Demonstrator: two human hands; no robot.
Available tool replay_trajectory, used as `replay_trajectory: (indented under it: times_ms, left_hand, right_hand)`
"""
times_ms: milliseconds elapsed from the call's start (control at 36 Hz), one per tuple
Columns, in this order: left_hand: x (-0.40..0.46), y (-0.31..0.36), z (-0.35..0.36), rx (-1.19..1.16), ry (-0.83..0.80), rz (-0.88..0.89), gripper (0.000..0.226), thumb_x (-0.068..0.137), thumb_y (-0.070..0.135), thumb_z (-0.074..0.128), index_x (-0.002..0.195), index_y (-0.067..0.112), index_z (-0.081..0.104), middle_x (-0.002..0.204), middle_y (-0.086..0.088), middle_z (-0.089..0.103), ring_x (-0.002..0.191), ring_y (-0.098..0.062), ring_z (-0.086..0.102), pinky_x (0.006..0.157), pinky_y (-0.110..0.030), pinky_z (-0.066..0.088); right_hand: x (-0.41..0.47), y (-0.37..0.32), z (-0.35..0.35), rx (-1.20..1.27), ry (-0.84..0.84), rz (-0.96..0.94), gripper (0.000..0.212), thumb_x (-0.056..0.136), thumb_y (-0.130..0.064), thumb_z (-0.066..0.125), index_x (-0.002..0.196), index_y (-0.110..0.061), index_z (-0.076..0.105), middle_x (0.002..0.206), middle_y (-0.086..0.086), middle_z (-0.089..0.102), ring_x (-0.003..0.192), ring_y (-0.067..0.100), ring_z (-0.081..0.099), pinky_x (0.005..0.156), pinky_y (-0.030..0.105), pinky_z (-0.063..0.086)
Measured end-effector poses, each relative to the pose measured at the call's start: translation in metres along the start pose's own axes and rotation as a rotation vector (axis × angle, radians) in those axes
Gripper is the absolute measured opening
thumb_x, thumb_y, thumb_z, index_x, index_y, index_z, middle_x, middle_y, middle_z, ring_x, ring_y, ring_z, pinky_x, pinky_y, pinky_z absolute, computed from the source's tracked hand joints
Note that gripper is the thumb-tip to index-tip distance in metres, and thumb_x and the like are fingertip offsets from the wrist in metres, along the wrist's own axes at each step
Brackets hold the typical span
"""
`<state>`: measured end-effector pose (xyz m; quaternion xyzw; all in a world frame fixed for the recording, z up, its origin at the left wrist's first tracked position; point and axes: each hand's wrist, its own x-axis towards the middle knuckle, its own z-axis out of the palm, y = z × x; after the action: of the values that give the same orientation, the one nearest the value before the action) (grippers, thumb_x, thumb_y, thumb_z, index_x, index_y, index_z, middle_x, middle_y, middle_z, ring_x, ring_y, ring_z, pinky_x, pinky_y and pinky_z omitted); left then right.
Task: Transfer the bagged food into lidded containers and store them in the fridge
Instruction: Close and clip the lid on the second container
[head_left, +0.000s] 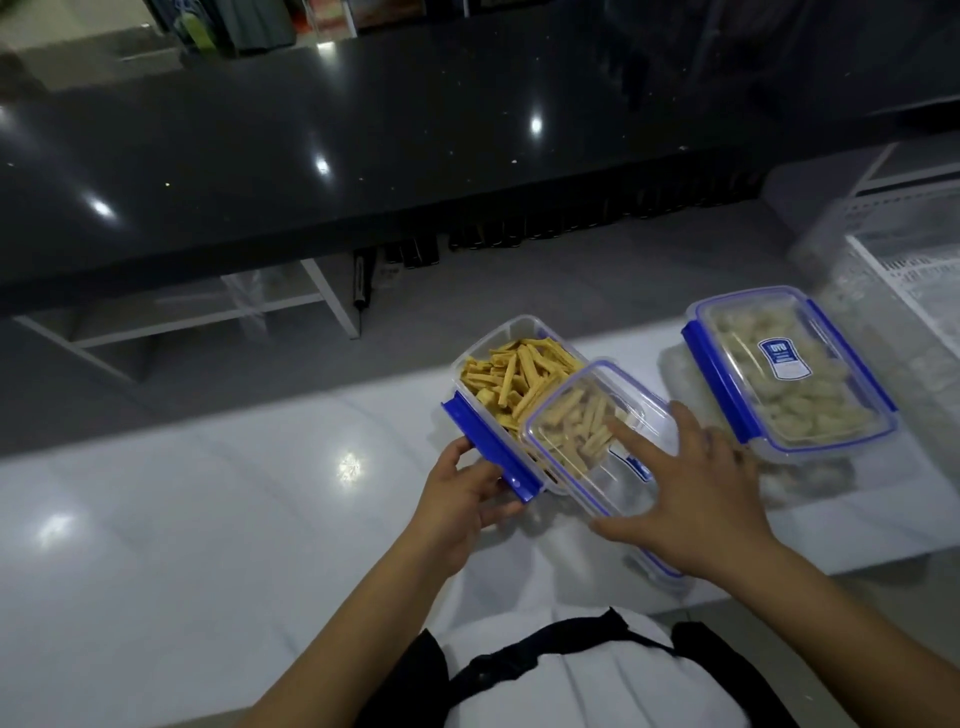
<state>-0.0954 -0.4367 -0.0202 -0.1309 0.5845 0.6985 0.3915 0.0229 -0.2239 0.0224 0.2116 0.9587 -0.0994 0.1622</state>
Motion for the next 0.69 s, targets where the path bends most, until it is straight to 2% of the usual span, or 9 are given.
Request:
replay_trajectory:
  times_ms: [56, 194, 278, 389, 500, 611, 694]
  left_hand:
    - [0.001, 0.000, -0.001, 0.011, -0.002, 0.006, 0.043, 0.090, 0.021, 0.074, 0.126, 0.026, 0.053, 0.105, -0.014, 0.077, 0.095, -0.035, 0.075, 0.077, -0.044, 0.063]
    - [0.001, 0.002, -0.006, 0.005, 0.025, 0.011, 0.043, 0.089, 0.020, 0.074, 0.126, 0.026, 0.054, 0.104, -0.012, 0.077, 0.094, -0.035, 0.075, 0.073, -0.044, 0.063]
    - [0.001, 0.002, -0.010, -0.003, 0.035, 0.007, 0.042, 0.091, 0.018, 0.073, 0.127, 0.025, 0.054, 0.106, -0.014, 0.077, 0.094, -0.036, 0.075, 0.073, -0.044, 0.063]
    - [0.000, -0.001, -0.010, 0.008, 0.036, 0.006, 0.043, 0.089, 0.020, 0.074, 0.127, 0.026, 0.054, 0.107, -0.013, 0.076, 0.095, -0.035, 0.075, 0.078, -0.047, 0.063]
    - [0.001, -0.003, -0.008, 0.032, 0.053, 0.022, 0.043, 0.090, 0.023, 0.074, 0.128, 0.027, 0.054, 0.106, -0.012, 0.077, 0.094, -0.035, 0.076, 0.077, -0.046, 0.063]
    - [0.002, -0.004, -0.009, 0.031, 0.070, 0.027, 0.038, 0.093, 0.019, 0.070, 0.127, 0.026, 0.054, 0.100, -0.011, 0.078, 0.091, -0.035, 0.076, 0.072, -0.043, 0.063]
    - [0.002, -0.003, -0.009, 0.033, 0.085, 0.041, 0.038, 0.094, 0.018, 0.069, 0.128, 0.026, 0.055, 0.099, -0.011, 0.078, 0.090, -0.035, 0.076, 0.070, -0.042, 0.063]
  right_hand:
    - [0.010, -0.010, -0.001, 0.020, 0.000, -0.008, 0.117, 0.047, -0.104, 0.026, 0.148, -0.059, -0.011, 0.163, 0.001, -0.015, 0.148, 0.041, 0.005, 0.116, 0.059, 0.015]
    - [0.021, -0.020, -0.006, 0.053, 0.006, -0.031, 0.117, 0.051, -0.103, 0.035, 0.150, -0.057, -0.005, 0.164, 0.001, -0.010, 0.148, 0.041, 0.007, 0.116, 0.058, 0.018]
    - [0.013, -0.016, -0.009, 0.085, 0.025, -0.031, 0.120, 0.042, -0.105, 0.027, 0.149, -0.059, -0.003, 0.164, -0.003, -0.010, 0.149, 0.038, 0.007, 0.116, 0.057, 0.015]
    - [0.002, -0.013, -0.016, 0.115, 0.097, -0.043, 0.122, 0.034, -0.109, 0.015, 0.143, -0.063, -0.011, 0.163, -0.006, -0.008, 0.149, 0.037, 0.009, 0.117, 0.056, 0.017]
    - [0.015, -0.029, -0.015, 0.124, 0.125, -0.048, 0.119, 0.043, -0.104, 0.027, 0.148, -0.059, -0.004, 0.164, -0.002, -0.007, 0.147, 0.038, 0.010, 0.115, 0.057, 0.018]
    - [0.033, -0.049, -0.007, 0.062, 0.035, -0.055, 0.114, 0.057, -0.097, 0.046, 0.152, -0.051, 0.003, 0.164, 0.005, -0.006, 0.146, 0.043, 0.014, 0.114, 0.059, 0.021]
    - [0.033, -0.049, -0.001, 0.063, 0.027, -0.054, 0.116, 0.054, -0.098, 0.043, 0.151, -0.053, 0.000, 0.164, 0.007, -0.004, 0.145, 0.044, 0.015, 0.113, 0.060, 0.023]
